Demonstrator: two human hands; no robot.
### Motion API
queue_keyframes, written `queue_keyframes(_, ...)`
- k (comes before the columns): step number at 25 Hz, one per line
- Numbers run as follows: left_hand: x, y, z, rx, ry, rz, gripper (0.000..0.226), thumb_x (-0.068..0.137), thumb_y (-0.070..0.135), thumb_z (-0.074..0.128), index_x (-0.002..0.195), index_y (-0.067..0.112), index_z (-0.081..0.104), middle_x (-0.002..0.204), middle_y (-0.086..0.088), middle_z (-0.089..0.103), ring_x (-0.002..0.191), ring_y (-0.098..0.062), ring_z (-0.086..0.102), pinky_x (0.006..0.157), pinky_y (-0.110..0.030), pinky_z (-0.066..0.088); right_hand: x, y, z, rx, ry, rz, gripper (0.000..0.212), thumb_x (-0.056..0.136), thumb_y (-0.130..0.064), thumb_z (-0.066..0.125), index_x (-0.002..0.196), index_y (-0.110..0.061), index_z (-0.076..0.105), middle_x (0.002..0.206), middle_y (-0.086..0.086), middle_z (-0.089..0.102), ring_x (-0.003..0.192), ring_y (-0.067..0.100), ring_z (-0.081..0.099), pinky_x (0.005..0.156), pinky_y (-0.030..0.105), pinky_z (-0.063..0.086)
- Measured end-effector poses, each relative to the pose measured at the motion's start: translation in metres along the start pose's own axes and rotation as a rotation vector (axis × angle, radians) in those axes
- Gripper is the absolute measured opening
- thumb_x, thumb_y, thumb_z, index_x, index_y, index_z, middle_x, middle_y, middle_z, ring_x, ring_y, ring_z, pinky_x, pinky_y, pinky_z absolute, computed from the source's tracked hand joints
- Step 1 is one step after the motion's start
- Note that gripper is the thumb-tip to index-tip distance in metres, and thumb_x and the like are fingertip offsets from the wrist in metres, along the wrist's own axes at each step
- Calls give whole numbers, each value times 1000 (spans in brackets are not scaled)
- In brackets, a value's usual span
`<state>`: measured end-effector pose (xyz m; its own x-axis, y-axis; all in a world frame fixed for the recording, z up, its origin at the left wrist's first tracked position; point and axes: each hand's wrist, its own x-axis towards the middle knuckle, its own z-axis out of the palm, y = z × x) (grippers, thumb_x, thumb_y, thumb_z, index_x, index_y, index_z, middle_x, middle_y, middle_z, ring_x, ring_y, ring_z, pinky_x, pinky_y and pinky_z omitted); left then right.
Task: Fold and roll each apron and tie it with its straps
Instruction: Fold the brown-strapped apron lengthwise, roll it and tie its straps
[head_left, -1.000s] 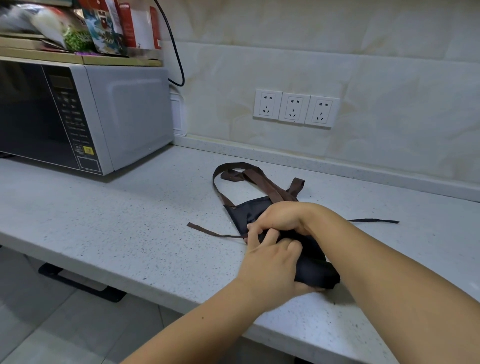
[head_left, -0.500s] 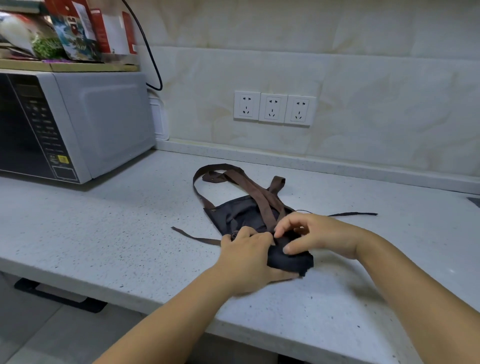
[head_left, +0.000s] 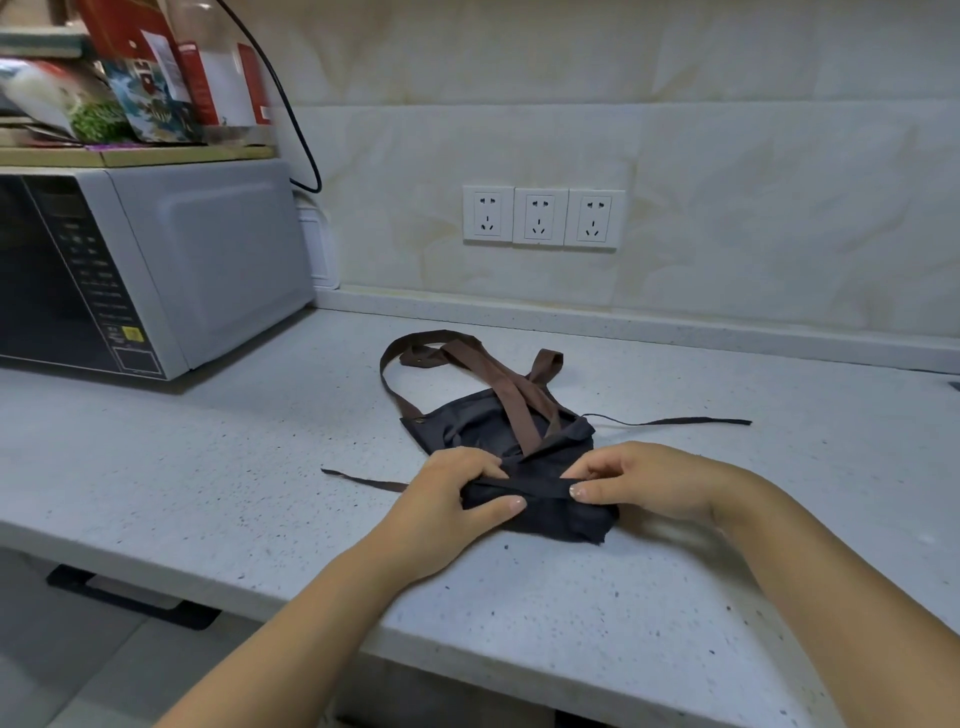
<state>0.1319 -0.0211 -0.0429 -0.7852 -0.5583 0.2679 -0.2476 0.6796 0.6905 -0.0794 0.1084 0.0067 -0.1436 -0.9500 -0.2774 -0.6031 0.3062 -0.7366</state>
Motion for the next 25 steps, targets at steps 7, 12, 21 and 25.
queue_keyframes(7,21,-1,20,122,169,-162,37,92,49,55,97,14,64,104,9,43,104,-10,37,87,-15,30,4,5,17,-118,344,-193,27,73,-41,79,92,-39,59,106,-16,46,96,0,51,83,18,44)
queue_keyframes(12,18,0,23,163,280,-20,23,95,42,52,110,25,58,107,10,49,104,-12,44,87,-19,32,20,-11,-5,-250,215,-68,17,80,-36,75,94,-32,65,98,-14,59,82,-1,54,72,17,40)
queue_keyframes(21,41,-4,14,259,169,-160,38,94,53,49,103,21,69,99,8,51,100,-14,43,87,-27,38,40,7,7,-2,458,-111,25,77,-49,73,93,-36,59,101,-11,54,85,6,56,74,21,45)
queue_keyframes(25,57,-9,17,180,154,-243,34,97,50,45,94,23,66,89,6,58,96,-19,50,80,-34,45,42,10,10,-104,321,-168,33,75,-43,77,101,-39,58,108,-19,49,92,-1,53,77,19,41)
